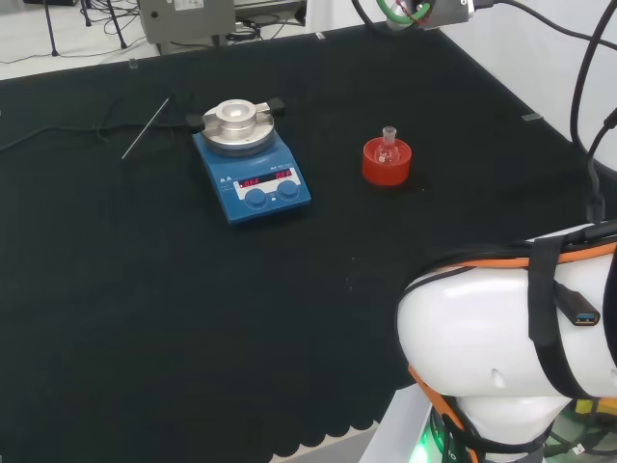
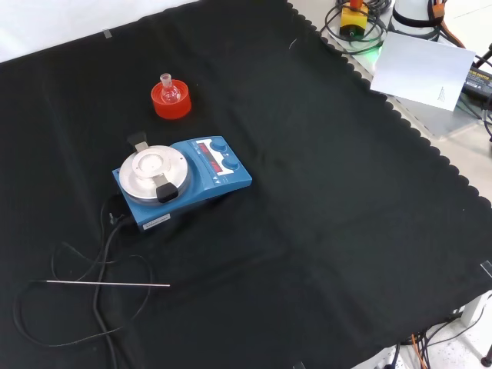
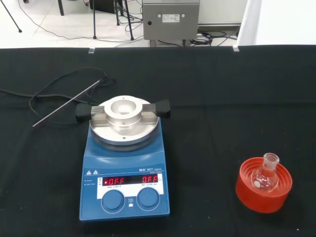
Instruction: Pick up the round-bottom flask.
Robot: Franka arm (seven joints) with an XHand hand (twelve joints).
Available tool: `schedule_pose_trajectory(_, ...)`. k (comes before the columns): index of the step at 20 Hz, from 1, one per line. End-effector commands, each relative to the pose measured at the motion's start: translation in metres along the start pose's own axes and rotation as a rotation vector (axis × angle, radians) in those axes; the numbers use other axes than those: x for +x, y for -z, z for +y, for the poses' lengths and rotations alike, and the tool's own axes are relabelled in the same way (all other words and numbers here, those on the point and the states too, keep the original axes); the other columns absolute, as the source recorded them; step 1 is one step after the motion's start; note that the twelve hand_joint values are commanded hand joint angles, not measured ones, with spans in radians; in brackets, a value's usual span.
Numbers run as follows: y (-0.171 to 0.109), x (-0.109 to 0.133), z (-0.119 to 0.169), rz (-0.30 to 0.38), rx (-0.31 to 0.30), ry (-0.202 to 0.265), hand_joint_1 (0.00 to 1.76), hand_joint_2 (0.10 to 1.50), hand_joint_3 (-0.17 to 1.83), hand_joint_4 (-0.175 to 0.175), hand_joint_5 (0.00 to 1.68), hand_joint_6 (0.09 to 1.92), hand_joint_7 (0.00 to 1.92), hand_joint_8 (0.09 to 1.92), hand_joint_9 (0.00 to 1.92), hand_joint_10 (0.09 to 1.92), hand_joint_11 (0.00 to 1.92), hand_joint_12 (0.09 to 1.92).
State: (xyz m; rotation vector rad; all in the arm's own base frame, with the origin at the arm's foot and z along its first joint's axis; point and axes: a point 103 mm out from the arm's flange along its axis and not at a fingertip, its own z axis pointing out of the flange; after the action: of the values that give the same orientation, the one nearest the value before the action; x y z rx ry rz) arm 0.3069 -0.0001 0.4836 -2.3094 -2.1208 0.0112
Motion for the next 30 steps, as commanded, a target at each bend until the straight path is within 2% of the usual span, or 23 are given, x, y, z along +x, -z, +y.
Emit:
schedule_pose_trajectory(1, 0.0, -0.001, 0.002, -0.01, -0.008, 0.0, 0.09, 1.19, 0.31, -0.016, 0.23, 0.09, 0.04, 0.52, 0.19, 0.64, 0.0, 1.14)
schedule_pose_trajectory(4, -0.001, 0.0, 0.004, -0.011, -0.006, -0.001, 0.01, 1.3, 0.31, -0.013, 0.2, 0.09, 0.02, 0.47, 0.16, 0.62, 0.0, 1.09)
schedule_pose_trajectory(9, -0.006, -0.002, 0.015, -0.016, 0.005, -0.012, 0.0, 1.32, 0.3, -0.012, 0.19, 0.09, 0.02, 0.47, 0.16, 0.62, 0.0, 1.09)
schedule_pose_trajectory(13, -0.018, -0.007, 0.036, -0.018, 0.032, -0.034, 0.01, 1.32, 0.29, -0.013, 0.2, 0.09, 0.02, 0.46, 0.16, 0.62, 0.0, 1.09)
schedule_pose_trajectory(17, -0.032, -0.02, 0.067, 0.002, 0.065, -0.072, 0.04, 1.31, 0.27, -0.015, 0.2, 0.09, 0.02, 0.46, 0.16, 0.62, 0.0, 1.09)
schedule_pose_trajectory(21, -0.053, -0.038, 0.112, 0.011, 0.099, -0.122, 0.08, 1.29, 0.25, -0.019, 0.22, 0.09, 0.04, 0.45, 0.18, 0.63, 0.0, 1.1)
schedule_pose_trajectory(30, -0.095, -0.054, 0.203, 0.057, 0.153, -0.183, 0.17, 1.25, 0.22, -0.029, 0.25, 0.09, 0.07, 0.47, 0.21, 0.64, 0.0, 1.15)
